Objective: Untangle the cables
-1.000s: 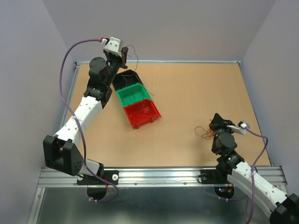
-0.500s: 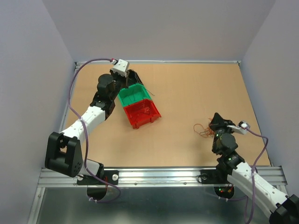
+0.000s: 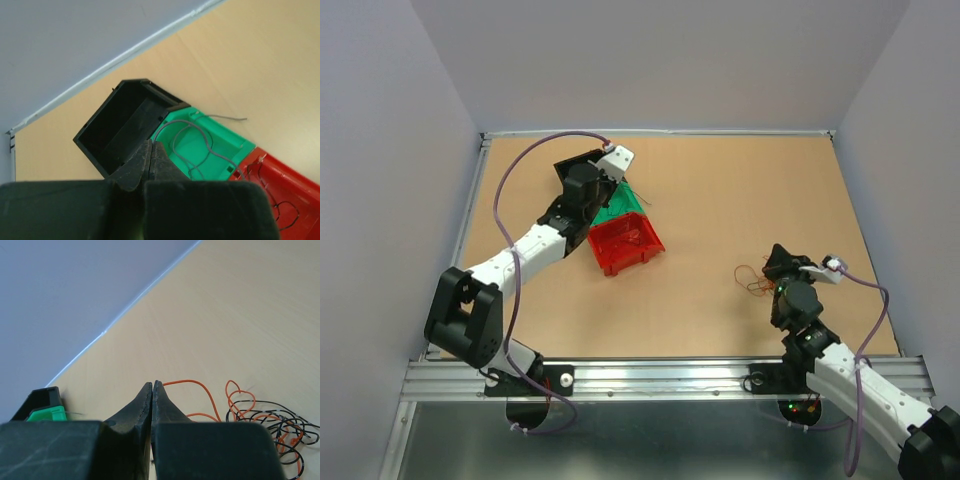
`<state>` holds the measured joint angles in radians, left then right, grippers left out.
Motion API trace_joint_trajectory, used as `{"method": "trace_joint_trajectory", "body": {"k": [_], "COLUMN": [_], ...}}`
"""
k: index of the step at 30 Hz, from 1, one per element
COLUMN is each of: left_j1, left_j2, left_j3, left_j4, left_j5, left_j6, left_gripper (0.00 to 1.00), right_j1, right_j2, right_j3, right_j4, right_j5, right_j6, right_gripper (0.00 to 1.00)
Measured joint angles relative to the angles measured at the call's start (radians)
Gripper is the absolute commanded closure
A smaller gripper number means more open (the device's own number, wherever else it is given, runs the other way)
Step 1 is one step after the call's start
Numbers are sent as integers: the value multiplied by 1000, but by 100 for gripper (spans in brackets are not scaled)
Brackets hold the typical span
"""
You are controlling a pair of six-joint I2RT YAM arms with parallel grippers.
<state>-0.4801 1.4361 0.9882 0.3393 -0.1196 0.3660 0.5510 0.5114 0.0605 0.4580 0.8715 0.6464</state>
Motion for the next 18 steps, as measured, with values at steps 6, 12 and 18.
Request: {"method": "trace_joint_trajectory", "body": {"k": [6,12,18], "left_j1": [-12,-9,-9], "left_j2": [158,314,325], "left_j3": [72,106,106], "left_j4": [-80,-87,-85], "left_j5": [-156,-323,-359], "left_j6": [66,124,158], "left_gripper": [100,100,100], "right_j1": [0,0,0], "right_j2": [-10,2,44], "right_j3": [0,0,0], "right_j4": [6,19,24], "right_j5": [-16,-31,-51], "right_j6": [-4,-14,-26], "right_gripper": [99,99,100]}}
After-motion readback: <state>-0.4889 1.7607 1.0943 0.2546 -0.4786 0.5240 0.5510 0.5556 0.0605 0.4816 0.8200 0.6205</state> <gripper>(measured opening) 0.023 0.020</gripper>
